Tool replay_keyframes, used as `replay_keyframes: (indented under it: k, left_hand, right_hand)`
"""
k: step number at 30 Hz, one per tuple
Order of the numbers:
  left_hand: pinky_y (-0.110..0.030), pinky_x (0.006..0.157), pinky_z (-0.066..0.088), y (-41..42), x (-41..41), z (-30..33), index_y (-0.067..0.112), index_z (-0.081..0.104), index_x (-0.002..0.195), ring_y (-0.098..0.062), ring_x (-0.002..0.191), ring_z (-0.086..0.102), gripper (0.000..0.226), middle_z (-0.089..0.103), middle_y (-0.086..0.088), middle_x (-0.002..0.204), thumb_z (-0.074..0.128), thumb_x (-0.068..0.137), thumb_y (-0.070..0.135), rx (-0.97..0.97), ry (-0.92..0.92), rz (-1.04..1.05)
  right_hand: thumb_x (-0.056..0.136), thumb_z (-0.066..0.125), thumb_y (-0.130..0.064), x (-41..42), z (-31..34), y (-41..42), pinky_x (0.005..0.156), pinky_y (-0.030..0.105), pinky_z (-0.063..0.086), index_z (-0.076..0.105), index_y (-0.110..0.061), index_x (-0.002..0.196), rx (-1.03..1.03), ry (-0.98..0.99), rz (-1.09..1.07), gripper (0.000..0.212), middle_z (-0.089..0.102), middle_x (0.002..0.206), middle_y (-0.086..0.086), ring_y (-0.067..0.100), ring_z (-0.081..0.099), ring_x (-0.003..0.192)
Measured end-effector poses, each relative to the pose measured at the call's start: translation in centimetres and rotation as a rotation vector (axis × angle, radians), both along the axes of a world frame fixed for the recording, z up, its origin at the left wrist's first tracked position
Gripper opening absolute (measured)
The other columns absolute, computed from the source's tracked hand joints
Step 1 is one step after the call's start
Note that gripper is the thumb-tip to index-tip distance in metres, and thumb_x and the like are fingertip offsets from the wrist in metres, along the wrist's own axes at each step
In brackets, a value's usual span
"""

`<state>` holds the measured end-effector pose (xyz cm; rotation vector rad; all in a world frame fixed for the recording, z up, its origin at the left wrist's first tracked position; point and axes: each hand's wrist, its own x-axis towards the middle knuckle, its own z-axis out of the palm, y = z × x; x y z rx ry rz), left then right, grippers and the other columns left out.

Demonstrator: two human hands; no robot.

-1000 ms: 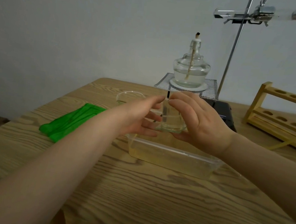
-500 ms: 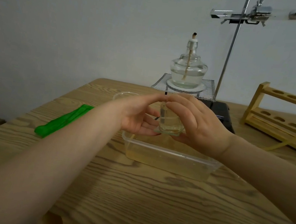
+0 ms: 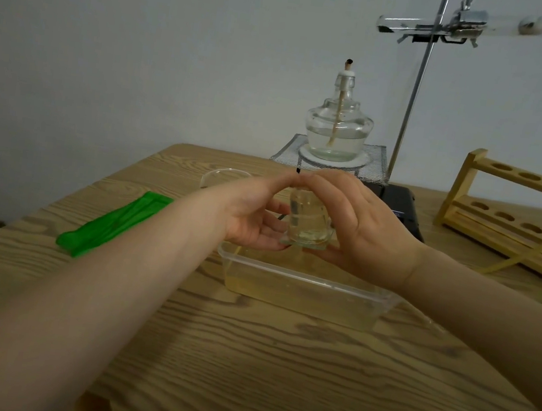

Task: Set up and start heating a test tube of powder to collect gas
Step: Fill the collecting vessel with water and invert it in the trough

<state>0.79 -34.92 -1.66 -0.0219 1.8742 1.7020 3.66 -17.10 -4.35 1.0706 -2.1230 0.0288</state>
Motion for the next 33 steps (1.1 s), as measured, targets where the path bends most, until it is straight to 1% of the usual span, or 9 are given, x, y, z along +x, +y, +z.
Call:
replay_keyframes:
  k: [5, 8, 10, 13, 17, 22, 27, 31, 33]
  left_hand:
    - [-0.027, 0.054, 0.055, 0.0, -0.2, -0.3, 0.006, 0.056, 0.102, -0.024, 0.061, 0.064, 0.051, 0.061, -0.013, 0.075, 0.062, 0.079, 0.052, -0.022, 0.010, 0.026]
    - [-0.027, 0.054, 0.054, 0.0, -0.2, -0.3, 0.013, 0.057, 0.094, -0.024, 0.062, 0.061, 0.038, 0.056, -0.012, 0.078, 0.059, 0.082, 0.049, -0.040, 0.036, 0.048]
    - [-0.028, 0.055, 0.054, -0.1, -0.3, -0.4, 0.012, 0.055, 0.091, -0.023, 0.062, 0.060, 0.038, 0.055, -0.011, 0.078, 0.058, 0.082, 0.049, -0.072, 0.042, 0.052]
    - [-0.030, 0.058, 0.052, -0.1, -0.4, -0.6, 0.010, 0.053, 0.091, -0.023, 0.062, 0.059, 0.040, 0.054, -0.013, 0.085, 0.058, 0.081, 0.048, -0.108, 0.044, 0.050]
    - [-0.031, 0.063, 0.053, -0.1, -0.6, -0.9, 0.011, 0.053, 0.094, -0.024, 0.067, 0.060, 0.040, 0.054, -0.018, 0.103, 0.060, 0.079, 0.048, -0.134, 0.054, 0.047]
    - [-0.027, 0.059, 0.054, 0.2, -0.4, -1.1, 0.012, 0.052, 0.094, -0.020, 0.059, 0.058, 0.038, 0.058, -0.014, 0.086, 0.061, 0.080, 0.046, -0.142, 0.059, 0.039]
    - [-0.028, 0.067, 0.053, 0.4, -0.2, -1.4, 0.011, 0.051, 0.103, -0.021, 0.066, 0.058, 0.042, 0.061, -0.015, 0.092, 0.063, 0.079, 0.043, -0.171, 0.064, 0.018]
    - [-0.028, 0.064, 0.050, 0.8, 0.1, -1.5, 0.011, 0.049, 0.101, -0.019, 0.060, 0.056, 0.035, 0.059, -0.010, 0.069, 0.061, 0.083, 0.040, -0.202, 0.092, 0.006]
    - [-0.030, 0.067, 0.051, 1.1, 0.3, -1.6, 0.011, 0.050, 0.098, -0.018, 0.056, 0.054, 0.032, 0.057, -0.006, 0.058, 0.060, 0.084, 0.038, -0.219, 0.115, 0.010]
  right_hand:
    - [0.068, 0.081, -0.036, 0.3, -0.1, 0.5, 0.102, 0.035, 0.039, 0.028, -0.001, 0.139, -0.005, -0.055, -0.085, 0.095, 0.051, 0.128, 0.023, 0.033, 0.050, 0.118]
    - [0.066, 0.081, -0.020, 0.5, 0.1, 0.8, 0.103, 0.027, 0.032, 0.024, -0.003, 0.143, -0.019, -0.189, -0.169, 0.097, 0.045, 0.134, 0.020, 0.031, 0.047, 0.121]
    - [0.071, 0.073, -0.005, 0.7, 0.3, 0.9, 0.102, 0.020, 0.026, 0.020, -0.007, 0.146, -0.079, -0.308, -0.210, 0.093, 0.039, 0.139, 0.015, 0.027, 0.041, 0.126]
    - [0.080, 0.059, 0.002, 1.0, 0.8, 1.0, 0.098, 0.013, 0.024, 0.018, -0.013, 0.146, -0.174, -0.521, -0.265, 0.079, 0.035, 0.141, 0.007, 0.017, 0.036, 0.129]
    - [0.085, 0.054, -0.003, 0.9, 1.3, 0.8, 0.097, 0.025, 0.044, 0.035, -0.014, 0.136, -0.273, -0.773, -0.350, 0.055, 0.052, 0.125, 0.001, 0.013, 0.051, 0.113]
    - [0.085, 0.056, -0.011, 1.1, 2.0, -0.1, 0.096, 0.044, 0.049, 0.044, -0.013, 0.127, -0.494, -1.124, -0.294, 0.044, 0.058, 0.116, 0.004, 0.023, 0.058, 0.108]
    - [0.069, 0.077, -0.040, 1.0, 2.4, -0.6, 0.098, 0.038, 0.047, 0.037, -0.022, 0.134, -0.439, -1.237, -0.288, 0.079, 0.056, 0.119, -0.002, 0.014, 0.056, 0.108]
    - [0.070, 0.075, -0.047, 0.5, 2.5, -1.0, 0.099, 0.038, 0.048, 0.043, -0.020, 0.132, -0.410, -1.289, -0.315, 0.075, 0.053, 0.125, 0.000, 0.016, 0.056, 0.110]
    - [0.075, 0.071, -0.043, 0.3, 2.6, -1.1, 0.097, 0.037, 0.051, 0.049, -0.018, 0.125, -0.429, -1.343, -0.295, 0.061, 0.055, 0.125, 0.007, 0.017, 0.059, 0.108]
